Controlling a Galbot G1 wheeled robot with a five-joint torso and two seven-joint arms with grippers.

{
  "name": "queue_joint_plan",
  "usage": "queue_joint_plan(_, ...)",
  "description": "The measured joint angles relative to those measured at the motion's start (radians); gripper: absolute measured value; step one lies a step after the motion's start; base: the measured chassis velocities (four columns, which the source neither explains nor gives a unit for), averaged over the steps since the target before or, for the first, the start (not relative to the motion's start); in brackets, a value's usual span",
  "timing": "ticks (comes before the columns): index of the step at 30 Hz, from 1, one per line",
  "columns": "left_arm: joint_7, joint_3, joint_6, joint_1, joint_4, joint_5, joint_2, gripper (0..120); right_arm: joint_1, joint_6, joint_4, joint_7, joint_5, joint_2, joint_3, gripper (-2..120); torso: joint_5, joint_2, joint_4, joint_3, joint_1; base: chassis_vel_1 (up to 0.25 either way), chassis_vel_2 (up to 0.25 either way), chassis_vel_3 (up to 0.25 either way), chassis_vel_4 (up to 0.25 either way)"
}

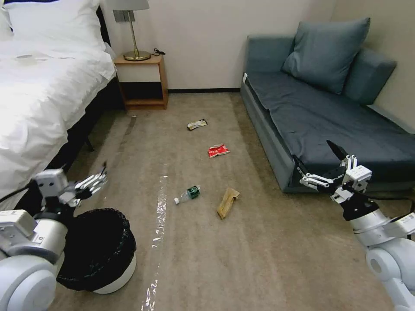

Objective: Pick up the trash bin, then pick up the garbage on the floor and place it into the trash bin.

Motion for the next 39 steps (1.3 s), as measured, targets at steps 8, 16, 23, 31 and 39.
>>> queue_joint_plan(8, -0.274, -0.002, -0.089, 0.147, -0.005, -0.119, -0.102, 100, 0.021, 0.014, -0.029, -0.002, -0.02, 0.004, -0.063, 100, -0.0003, 0.0, -0.0001, 0.0, 0.0, 0.0, 0.0, 0.0, 0.0)
queue_joint_plan(16, -0.39, 0.001, -0.188, 0.178, -0.005, -0.192, -0.18, 100, 0.025, 0.019, -0.039, -0.003, -0.029, -0.007, -0.095, 100, -0.0004, 0.0, 0.0002, 0.0, 0.0, 0.0, 0.0, 0.0, 0.0)
queue_joint_plan(23, -0.479, -0.011, -0.254, 0.151, -0.008, -0.274, -0.233, 100, 0.022, 0.018, -0.038, -0.002, -0.038, -0.012, -0.107, 100, -0.0005, 0.0, -0.0001, 0.0, 0.0, 0.0, 0.0, 0.0, 0.0)
queue_joint_plan(31, -0.556, -0.021, -0.275, 0.103, -0.01, -0.348, -0.221, 100, 0.0, 0.014, -0.018, -0.002, -0.039, -0.026, -0.089, 100, -0.0004, 0.0, 0.0, 0.0, 0.0, 0.0, 0.0, 0.0, 0.0)
queue_joint_plan(39, -0.599, -0.019, -0.283, 0.085, -0.008, -0.356, -0.201, 100, -0.002, 0.013, -0.017, 0.001, -0.039, -0.031, -0.088, 100, -0.0004, 0.0, 0.0001, 0.0, 0.0, 0.0, 0.0, 0.0, 0.0)
